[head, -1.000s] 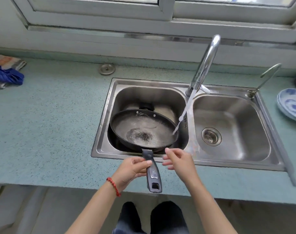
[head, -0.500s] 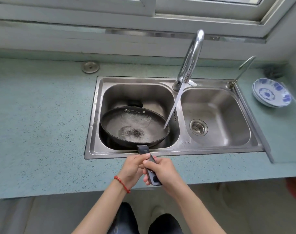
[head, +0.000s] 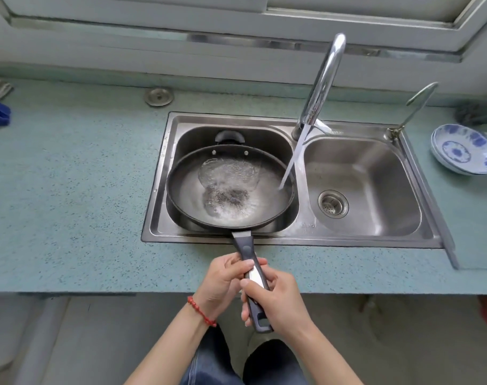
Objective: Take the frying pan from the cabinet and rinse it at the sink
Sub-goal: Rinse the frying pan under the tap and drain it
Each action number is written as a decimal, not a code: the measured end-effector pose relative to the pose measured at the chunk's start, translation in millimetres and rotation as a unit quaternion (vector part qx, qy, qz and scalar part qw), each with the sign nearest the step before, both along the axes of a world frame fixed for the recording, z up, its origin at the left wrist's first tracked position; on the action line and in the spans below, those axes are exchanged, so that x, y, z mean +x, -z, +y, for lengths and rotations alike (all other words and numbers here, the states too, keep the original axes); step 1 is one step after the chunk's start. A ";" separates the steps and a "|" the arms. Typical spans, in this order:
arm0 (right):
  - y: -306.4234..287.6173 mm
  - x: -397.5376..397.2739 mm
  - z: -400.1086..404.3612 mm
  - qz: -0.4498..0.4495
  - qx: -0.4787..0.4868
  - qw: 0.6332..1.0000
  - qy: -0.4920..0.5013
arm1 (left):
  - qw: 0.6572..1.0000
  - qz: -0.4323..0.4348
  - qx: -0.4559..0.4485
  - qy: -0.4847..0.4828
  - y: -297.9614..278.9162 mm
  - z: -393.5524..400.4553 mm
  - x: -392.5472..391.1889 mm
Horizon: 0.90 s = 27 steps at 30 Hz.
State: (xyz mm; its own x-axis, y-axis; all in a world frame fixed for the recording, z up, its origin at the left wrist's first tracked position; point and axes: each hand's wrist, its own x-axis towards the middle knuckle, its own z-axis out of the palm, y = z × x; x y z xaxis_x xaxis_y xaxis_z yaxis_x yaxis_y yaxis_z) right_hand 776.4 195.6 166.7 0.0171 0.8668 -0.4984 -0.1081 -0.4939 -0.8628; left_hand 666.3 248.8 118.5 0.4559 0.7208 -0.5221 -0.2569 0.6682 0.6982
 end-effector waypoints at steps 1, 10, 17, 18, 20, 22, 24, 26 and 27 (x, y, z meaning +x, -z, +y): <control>1.9 1.6 -4.0 0.002 0.006 1.000 0.002 | 1.000 -0.003 0.002 0.000 -0.3 -3.2 2.1; 13.0 3.8 -25.3 -0.002 0.053 0.998 0.016 | 0.988 -0.082 -0.111 -0.075 -3.6 -16.6 19.7; 20.3 13.4 -34.4 0.000 0.054 0.998 0.021 | 0.996 -0.029 -0.049 -0.063 -3.9 -19.6 29.9; 21.0 14.9 -36.3 0.001 0.053 0.998 0.018 | 0.997 -0.021 -0.035 -0.061 -3.2 -20.9 30.3; 20.3 18.0 -38.8 -0.005 0.051 0.999 0.007 | 0.998 -0.005 -0.007 -0.061 -1.0 -23.1 31.9; 17.6 21.0 -37.8 -0.020 0.041 0.999 -0.003 | 0.998 0.003 0.025 -0.059 0.8 -24.4 33.7; 15.4 22.1 -35.5 -0.039 0.021 0.999 -0.002 | 0.997 0.019 0.054 -0.055 2.2 -25.9 35.3; 16.0 20.0 -34.2 -0.062 0.012 0.998 0.013 | 0.995 0.042 0.075 -0.053 2.4 -27.5 36.1; 17.6 17.6 -34.3 -0.073 0.012 0.997 0.024 | 0.994 0.051 0.083 -0.051 2.1 -28.2 35.8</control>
